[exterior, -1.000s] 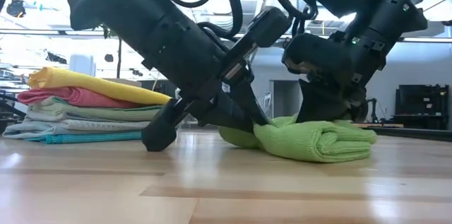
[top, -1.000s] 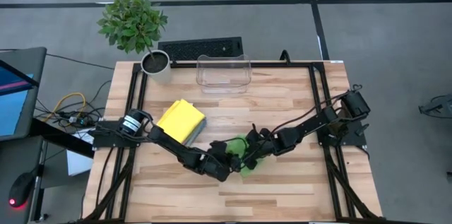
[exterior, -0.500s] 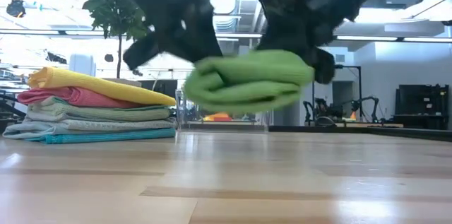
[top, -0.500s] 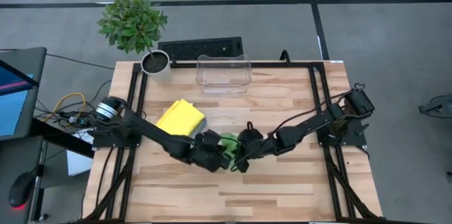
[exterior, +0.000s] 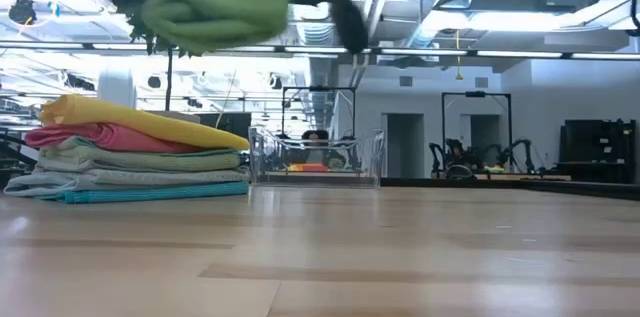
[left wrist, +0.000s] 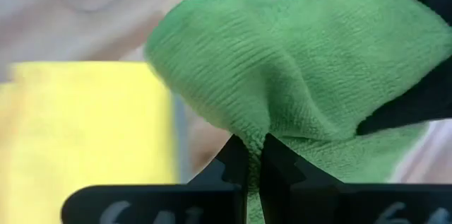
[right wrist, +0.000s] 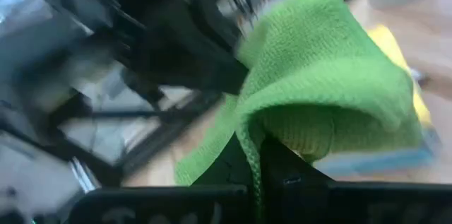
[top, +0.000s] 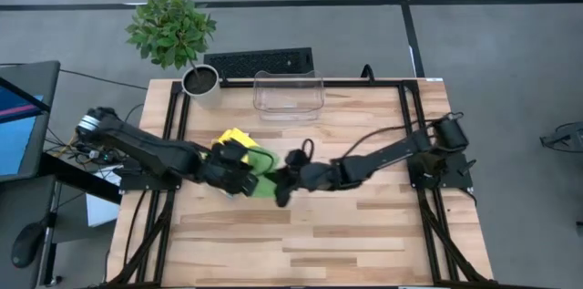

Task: Fold microfiber towels
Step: Stack the folded green microfiber cloth on top of the folded yellow microfiber cloth

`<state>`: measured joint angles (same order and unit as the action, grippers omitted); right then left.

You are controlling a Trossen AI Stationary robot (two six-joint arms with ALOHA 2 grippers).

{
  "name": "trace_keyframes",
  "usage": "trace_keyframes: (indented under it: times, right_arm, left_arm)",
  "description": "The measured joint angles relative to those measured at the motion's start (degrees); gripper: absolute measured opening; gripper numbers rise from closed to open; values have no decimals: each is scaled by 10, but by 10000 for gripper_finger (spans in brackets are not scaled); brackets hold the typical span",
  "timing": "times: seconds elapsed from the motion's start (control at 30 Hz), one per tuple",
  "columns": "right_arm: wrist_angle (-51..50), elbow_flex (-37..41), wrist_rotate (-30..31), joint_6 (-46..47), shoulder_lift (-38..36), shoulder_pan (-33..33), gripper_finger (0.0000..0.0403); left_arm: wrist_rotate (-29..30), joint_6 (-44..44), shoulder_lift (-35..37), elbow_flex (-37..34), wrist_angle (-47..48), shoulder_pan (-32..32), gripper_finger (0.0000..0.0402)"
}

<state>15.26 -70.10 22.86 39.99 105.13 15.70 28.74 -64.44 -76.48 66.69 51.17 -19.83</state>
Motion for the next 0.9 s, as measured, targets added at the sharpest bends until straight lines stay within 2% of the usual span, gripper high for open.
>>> trace_keyframes:
  times: [0.17,0.37,0.47,0.7,0.9]
  right_arm:
    - [38,-95,-1,-14,96,-25,21]
    - [31,-239,0,-21,203,-38,22]
    - [28,-293,3,-19,247,-39,22]
    - [32,-323,3,34,302,-48,32]
    - [7,-324,6,25,311,-52,38]
  left_arm:
    - [-17,34,45,-1,93,21,0]
    - [-53,62,42,-1,223,51,0]
    - [-56,80,40,-10,232,56,0]
    - [-46,133,40,-52,234,73,8]
    - [-24,159,39,-81,212,92,11]
